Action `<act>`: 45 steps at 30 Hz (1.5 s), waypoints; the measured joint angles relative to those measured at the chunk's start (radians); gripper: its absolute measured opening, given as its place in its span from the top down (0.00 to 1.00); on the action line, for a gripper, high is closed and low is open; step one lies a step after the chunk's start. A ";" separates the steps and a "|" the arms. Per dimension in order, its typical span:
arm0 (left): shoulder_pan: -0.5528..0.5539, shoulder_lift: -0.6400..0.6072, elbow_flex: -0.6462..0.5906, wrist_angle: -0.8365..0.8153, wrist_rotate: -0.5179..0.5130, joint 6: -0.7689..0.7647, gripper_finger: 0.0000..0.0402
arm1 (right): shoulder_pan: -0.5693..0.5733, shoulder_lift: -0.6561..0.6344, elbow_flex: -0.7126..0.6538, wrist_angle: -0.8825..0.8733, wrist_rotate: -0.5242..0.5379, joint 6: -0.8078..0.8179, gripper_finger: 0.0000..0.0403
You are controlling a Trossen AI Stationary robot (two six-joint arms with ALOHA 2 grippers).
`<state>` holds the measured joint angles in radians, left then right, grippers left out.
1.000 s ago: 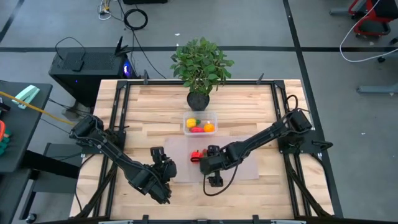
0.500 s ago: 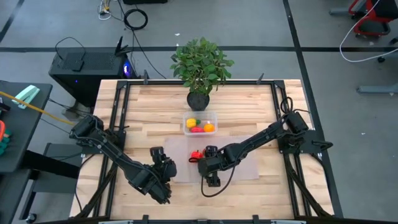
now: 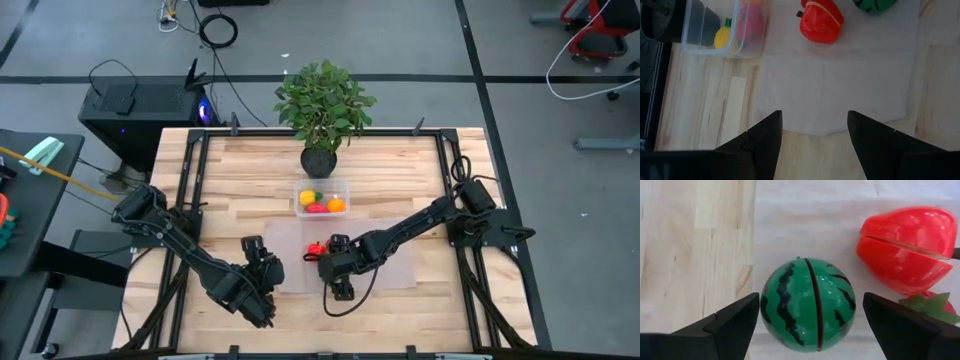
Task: Pick and placing Produce into tupperware
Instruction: Put the watermelon into the transparent bin
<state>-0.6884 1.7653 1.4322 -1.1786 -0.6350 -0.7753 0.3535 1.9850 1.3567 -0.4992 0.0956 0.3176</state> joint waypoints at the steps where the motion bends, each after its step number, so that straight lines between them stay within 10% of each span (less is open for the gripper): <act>1: 0.000 0.000 0.000 0.000 0.000 0.000 0.42 | 0.000 0.000 0.000 0.000 0.000 0.000 0.11; 28: 0.000 0.000 0.000 0.000 0.000 0.000 0.42 | 0.001 -0.026 0.020 -0.033 0.020 -0.012 0.27; 45: 0.000 0.000 0.000 0.000 0.000 -0.027 0.43 | -0.023 -0.044 0.367 -0.298 0.178 -0.227 0.27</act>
<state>-0.6885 1.7657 1.4322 -1.1782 -0.6350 -0.8021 0.3303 1.9411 1.7242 -0.7968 0.2733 0.0906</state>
